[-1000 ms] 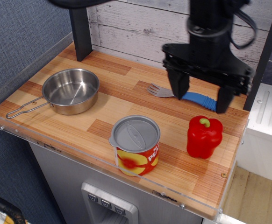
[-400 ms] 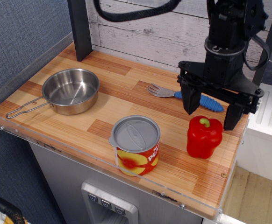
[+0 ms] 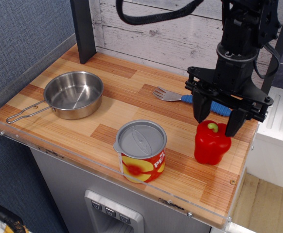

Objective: Place the red pepper in the silver pot.

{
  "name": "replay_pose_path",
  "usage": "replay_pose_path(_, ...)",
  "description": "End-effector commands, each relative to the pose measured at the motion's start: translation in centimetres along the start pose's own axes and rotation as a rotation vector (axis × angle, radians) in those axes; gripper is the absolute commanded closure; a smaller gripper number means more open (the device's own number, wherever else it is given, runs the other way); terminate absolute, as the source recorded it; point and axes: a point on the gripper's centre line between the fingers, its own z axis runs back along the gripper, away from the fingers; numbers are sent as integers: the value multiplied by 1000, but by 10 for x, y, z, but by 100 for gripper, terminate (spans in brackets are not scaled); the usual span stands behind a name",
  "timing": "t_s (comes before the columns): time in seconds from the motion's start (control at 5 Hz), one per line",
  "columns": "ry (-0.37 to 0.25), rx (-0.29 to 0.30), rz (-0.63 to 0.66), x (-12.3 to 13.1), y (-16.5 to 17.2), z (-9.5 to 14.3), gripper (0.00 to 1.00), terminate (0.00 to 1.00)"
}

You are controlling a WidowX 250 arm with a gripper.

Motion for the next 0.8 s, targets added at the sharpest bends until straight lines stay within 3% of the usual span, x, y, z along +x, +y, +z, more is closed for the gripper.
replay_pose_path(0.0,5,10,5,4,-1,1,100,0)
replay_pose_path(0.2,9,1,7,3,0,4,100,0)
replay_pose_path(0.6,-40,13,115,-8,19,32,100,0)
